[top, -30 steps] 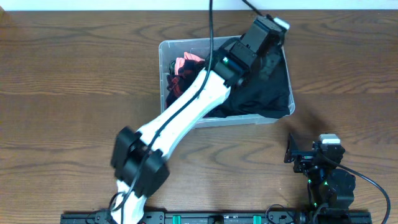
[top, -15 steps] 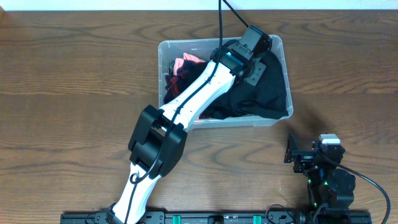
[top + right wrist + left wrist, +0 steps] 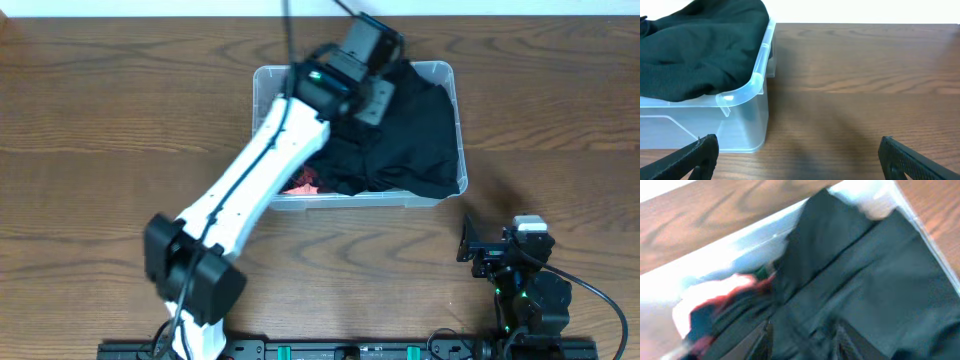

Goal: Pack container

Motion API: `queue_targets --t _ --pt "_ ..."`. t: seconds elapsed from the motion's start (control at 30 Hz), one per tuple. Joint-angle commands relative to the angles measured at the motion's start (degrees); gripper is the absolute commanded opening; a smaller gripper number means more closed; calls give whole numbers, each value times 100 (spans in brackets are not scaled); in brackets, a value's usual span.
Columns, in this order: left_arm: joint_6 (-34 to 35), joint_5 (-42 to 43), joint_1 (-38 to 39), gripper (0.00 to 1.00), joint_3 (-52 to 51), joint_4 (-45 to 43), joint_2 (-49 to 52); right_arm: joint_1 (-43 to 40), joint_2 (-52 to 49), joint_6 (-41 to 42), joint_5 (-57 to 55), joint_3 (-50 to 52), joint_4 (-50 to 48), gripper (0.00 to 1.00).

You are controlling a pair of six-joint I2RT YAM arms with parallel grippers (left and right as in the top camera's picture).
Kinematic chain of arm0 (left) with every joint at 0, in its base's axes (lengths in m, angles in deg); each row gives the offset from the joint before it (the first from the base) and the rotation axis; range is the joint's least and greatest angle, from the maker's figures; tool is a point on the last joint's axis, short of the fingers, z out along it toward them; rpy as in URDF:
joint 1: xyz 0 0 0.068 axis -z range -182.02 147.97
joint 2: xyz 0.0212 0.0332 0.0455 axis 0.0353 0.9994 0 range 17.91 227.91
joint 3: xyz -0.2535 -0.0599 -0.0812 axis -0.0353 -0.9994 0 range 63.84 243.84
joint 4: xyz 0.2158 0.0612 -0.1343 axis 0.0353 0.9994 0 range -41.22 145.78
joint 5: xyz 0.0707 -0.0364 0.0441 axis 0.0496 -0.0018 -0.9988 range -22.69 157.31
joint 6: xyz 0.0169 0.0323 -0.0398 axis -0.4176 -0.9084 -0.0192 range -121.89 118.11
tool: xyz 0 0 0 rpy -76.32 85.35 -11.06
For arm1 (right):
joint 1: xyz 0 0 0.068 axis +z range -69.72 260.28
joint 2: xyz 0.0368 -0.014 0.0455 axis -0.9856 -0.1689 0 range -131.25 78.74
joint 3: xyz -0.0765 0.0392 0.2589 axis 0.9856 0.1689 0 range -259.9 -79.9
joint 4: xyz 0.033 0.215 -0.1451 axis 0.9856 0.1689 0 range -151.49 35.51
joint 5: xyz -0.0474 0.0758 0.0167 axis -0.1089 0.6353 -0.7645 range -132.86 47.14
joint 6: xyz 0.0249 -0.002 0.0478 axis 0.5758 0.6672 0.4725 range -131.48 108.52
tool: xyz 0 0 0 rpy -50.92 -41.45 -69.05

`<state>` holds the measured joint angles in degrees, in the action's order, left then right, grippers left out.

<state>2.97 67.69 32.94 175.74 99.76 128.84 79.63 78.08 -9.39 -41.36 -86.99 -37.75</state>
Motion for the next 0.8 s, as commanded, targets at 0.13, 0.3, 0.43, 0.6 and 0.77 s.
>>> queue_targets --t 0.13,0.3,0.43,0.6,0.77 --pt "332 -212 -428 46 -560 280 413 -46 35 -87 4 13 4 99" --pt "184 28 -505 47 -870 459 811 -46 35 -87 4 13 4 99" --pt "195 -114 -505 47 -780 660 713 -46 35 -87 4 13 4 99" --pt "404 -627 -509 51 -374 1220 -114 -46 35 -87 4 13 4 99" --pt "404 -914 -516 83 -332 1886 -1493 -46 35 -87 4 13 4 99"
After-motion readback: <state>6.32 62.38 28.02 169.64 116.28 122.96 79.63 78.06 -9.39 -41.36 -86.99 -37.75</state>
